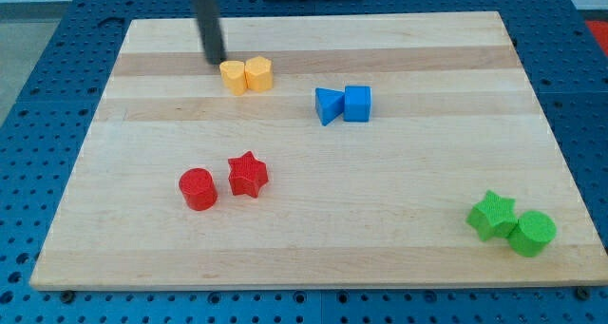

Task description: Slide the yellow hexagon parallel to the right of the blue cube

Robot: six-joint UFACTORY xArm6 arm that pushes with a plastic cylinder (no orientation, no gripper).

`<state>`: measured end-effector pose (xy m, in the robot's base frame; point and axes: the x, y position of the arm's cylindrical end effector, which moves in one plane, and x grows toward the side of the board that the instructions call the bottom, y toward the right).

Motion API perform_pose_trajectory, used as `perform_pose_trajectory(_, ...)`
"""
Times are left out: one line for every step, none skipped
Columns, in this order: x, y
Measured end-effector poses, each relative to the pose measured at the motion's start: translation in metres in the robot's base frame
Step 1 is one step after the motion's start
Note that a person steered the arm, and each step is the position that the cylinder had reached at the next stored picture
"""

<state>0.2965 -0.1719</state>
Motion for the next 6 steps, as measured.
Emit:
perform_pose_trajectory(0.023, 0.011)
perform_pose_trajectory(-0.002, 0.03)
perform_pose_trajectory(-0.006, 0.04)
perform_pose_trajectory(-0.002, 0.052)
perform_pose_trajectory(-0.001, 0.052)
perform_pose_trajectory(0.021, 0.043)
